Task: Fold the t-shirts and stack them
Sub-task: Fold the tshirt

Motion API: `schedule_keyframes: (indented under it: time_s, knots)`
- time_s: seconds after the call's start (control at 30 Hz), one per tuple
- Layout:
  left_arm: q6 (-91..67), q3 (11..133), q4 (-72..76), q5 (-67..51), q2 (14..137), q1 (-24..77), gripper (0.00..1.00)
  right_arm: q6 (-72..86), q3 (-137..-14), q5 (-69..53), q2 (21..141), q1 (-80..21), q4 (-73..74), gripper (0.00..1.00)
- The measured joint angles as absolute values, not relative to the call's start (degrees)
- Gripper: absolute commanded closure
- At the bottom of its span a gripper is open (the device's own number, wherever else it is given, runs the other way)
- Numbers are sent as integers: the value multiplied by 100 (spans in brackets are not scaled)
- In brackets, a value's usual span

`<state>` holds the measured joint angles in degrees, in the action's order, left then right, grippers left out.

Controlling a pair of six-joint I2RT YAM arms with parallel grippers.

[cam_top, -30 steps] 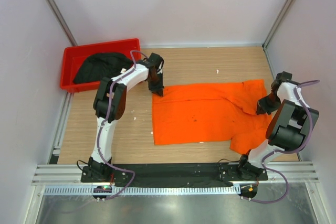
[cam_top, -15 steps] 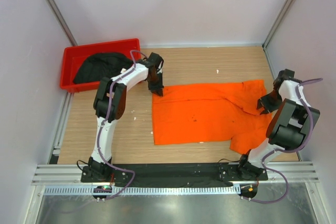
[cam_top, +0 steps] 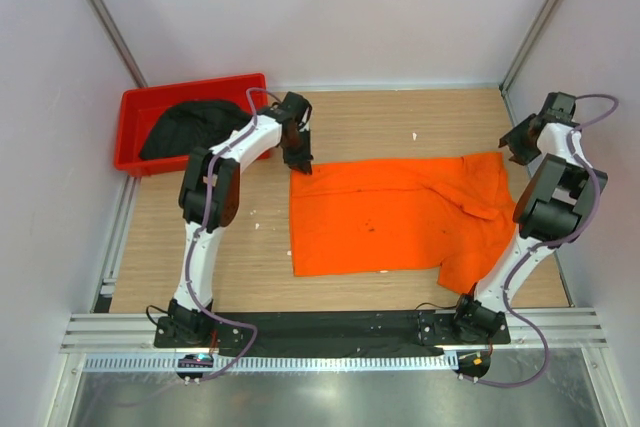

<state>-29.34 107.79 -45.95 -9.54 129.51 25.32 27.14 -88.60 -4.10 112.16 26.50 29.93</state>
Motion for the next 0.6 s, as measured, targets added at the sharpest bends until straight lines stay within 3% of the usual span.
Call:
schedule_keyframes:
  time_s: [0.6]
  knots:
    - [-2899, 10783, -4595, -941, 13155, 2528, 84, 2252, -8976, -823, 12038, 2620, 2700, 50]
